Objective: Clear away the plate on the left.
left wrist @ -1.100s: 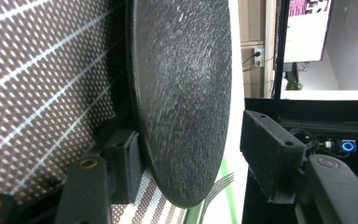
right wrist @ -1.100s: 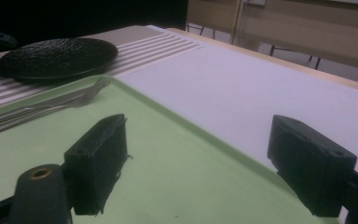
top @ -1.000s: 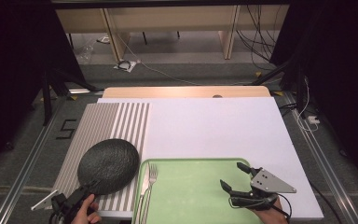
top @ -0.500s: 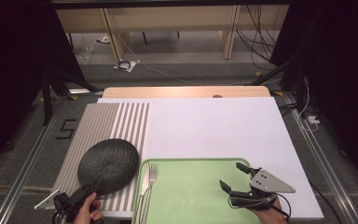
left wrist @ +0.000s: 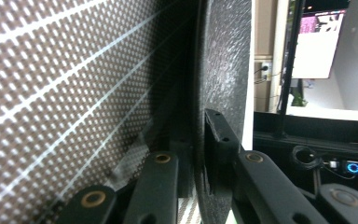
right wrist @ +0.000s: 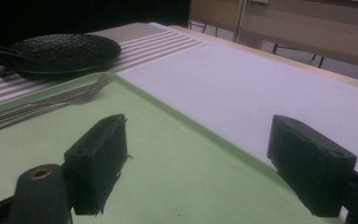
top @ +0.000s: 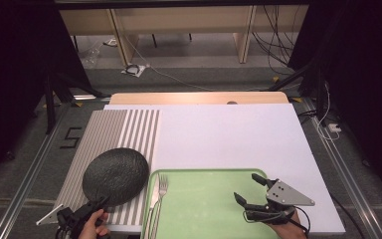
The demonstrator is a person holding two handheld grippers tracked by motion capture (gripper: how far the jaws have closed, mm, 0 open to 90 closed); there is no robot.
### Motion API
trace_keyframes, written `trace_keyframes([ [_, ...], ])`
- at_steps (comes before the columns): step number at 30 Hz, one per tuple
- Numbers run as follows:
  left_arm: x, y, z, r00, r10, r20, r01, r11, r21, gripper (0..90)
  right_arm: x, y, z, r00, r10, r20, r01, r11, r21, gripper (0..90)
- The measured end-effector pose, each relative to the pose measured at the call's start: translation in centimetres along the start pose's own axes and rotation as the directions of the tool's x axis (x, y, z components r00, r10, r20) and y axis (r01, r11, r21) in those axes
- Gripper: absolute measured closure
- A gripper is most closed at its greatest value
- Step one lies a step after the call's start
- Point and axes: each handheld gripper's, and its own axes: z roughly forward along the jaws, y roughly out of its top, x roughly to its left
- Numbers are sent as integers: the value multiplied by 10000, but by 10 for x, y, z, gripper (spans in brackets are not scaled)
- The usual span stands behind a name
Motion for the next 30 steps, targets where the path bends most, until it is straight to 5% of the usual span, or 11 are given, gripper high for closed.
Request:
trace_keyframes([
  [16,0,2,-2,9968,-555,570,552,9985,72,848,0,0,-1,10000,-5,2,5,10000,17,207],
  [30,-11,-8,1,9905,-360,1326,266,9971,718,848,0,0,-1,10000,-19,-11,19,10000,0,207],
])
